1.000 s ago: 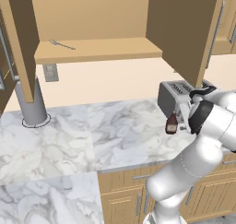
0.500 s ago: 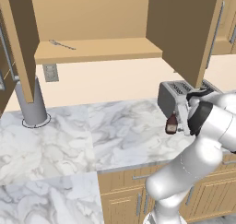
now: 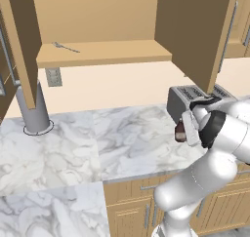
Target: Pick the shaker and ketchup from the counter and place them in the cabinet.
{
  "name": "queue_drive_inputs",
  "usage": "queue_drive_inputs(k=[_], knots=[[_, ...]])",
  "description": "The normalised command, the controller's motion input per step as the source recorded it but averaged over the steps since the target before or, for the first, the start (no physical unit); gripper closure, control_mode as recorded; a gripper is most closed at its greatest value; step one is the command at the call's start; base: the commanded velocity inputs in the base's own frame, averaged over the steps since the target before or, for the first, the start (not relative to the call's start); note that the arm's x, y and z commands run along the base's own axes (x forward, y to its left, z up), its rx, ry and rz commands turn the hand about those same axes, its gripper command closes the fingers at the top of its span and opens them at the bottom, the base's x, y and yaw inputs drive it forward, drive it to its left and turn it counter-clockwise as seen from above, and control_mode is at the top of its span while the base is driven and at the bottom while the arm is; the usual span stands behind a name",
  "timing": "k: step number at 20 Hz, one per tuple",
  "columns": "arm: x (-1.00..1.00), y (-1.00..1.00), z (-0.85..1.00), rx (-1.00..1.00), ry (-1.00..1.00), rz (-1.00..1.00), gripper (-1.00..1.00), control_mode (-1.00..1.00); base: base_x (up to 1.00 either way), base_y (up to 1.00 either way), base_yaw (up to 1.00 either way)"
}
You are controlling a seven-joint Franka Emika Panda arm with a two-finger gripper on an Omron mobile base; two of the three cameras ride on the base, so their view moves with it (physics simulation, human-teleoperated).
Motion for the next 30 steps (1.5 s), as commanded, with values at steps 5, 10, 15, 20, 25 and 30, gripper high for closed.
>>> queue_drive_inputs(k=[5,10,15,20,25,30], knots=[[0.28,0.08,-0.08,0.04,0.02,0.00,1.00,-1.00,0.00,0.00,0.00],[0.07,0.00,0.05,0.07,0.00,0.00,1.00,-1.00,0.00,0.00,0.00],[0.00,0.27,0.19,0.12,0.00,0.00,1.00,-1.00,0.00,0.00,0.00],[-0.34,0.50,0.07,0.07,0.00,0.00,1.00,-1.00,0.00,0.00,0.00],[-0.69,0.51,0.02,0.00,-0.02,0.00,1.00,-1.00,0.00,0.00,0.00],[-0.38,0.47,0.34,-0.01,-0.03,-0.16,1.00,-1.00,0.00,0.00,0.00]])
